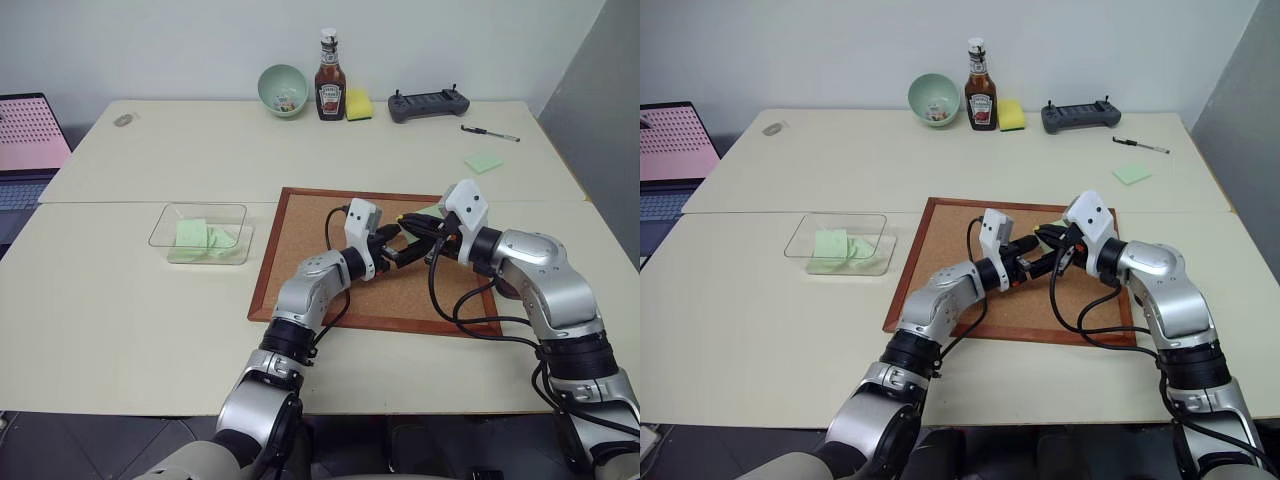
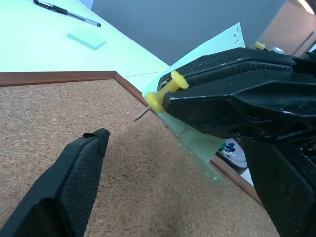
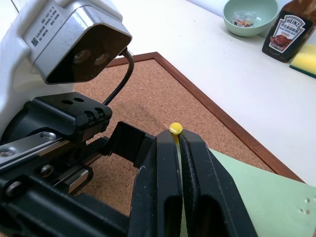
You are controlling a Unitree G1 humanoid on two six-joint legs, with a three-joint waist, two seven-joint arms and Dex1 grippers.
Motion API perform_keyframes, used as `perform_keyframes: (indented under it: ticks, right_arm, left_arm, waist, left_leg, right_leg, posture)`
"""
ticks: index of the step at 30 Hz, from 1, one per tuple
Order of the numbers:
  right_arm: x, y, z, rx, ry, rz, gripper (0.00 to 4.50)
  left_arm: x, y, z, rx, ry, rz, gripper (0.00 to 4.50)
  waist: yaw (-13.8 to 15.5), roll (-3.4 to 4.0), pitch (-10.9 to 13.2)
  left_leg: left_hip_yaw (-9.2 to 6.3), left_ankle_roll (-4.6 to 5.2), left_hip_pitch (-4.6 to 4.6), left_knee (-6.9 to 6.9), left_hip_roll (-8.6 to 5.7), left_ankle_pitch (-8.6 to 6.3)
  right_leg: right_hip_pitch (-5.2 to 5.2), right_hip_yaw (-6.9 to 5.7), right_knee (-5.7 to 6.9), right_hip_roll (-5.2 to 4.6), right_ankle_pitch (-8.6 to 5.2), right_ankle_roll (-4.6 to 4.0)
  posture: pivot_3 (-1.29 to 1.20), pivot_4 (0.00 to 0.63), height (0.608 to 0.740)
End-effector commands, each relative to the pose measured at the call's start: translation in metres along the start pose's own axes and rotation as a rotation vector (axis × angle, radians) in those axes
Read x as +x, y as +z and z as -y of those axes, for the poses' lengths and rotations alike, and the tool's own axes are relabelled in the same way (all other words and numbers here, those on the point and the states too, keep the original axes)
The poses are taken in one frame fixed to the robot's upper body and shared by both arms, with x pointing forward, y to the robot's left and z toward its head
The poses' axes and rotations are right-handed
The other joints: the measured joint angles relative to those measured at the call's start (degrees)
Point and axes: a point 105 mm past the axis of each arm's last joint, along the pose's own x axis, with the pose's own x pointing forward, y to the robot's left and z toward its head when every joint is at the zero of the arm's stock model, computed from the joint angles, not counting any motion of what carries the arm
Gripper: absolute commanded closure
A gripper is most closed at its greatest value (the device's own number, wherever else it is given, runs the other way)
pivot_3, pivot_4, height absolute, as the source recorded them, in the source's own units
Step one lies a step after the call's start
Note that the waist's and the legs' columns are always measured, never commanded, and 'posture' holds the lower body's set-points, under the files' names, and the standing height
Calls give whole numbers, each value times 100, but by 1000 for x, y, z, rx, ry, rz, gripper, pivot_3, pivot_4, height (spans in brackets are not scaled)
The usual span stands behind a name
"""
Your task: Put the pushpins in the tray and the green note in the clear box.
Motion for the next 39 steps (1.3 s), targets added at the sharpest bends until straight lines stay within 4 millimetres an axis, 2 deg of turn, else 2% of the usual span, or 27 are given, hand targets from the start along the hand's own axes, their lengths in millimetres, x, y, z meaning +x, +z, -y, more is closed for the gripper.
perform_keyframes:
  ticks: [1, 6, 19, 27, 39]
  right_arm:
    - [0, 16, 0, -29, 4, 49, 4500]
    - [1, 17, 0, -29, 3, 54, 4500]
    - [0, 17, 2, -6, -11, 61, 4500]
    - [0, 18, 4, 11, -22, 68, 4500]
    - [-9, 26, 15, 160, -56, 115, 4500]
  left_arm:
    - [5, 19, 12, -5, -65, 64, 1036]
    - [5, 18, 16, -15, -90, 57, 2124]
    - [4, 16, 17, -19, -95, 53, 4484]
    - [2, 16, 8, -32, -47, 55, 4484]
    - [-5, 16, -6, -76, 31, 73, 4484]
  waist:
    - [0, 0, 0]
    - [0, 0, 0]
    - [0, 0, 0]
    - [-1, 0, 0]
    - [-2, 0, 0]
  left_leg:
    - [0, 0, 0, 0, 0, 0]
    - [0, 0, 0, 0, 0, 0]
    - [0, 0, 0, 0, 0, 0]
    - [0, 0, 1, 1, 0, 0]
    - [0, 0, 1, 2, 0, 0]
  right_leg:
    - [0, 0, 0, 0, 0, 0]
    - [0, 0, 0, 0, 0, 0]
    - [0, 0, 1, 0, 0, 0]
    - [0, 1, 2, 0, 0, 0]
    - [-2, 1, 9, 0, 0, -1]
  posture:
    - [0, 150, 740]
    - [0, 150, 740]
    - [0, 150, 740]
    - [0, 150, 740]
    - [0, 150, 740]
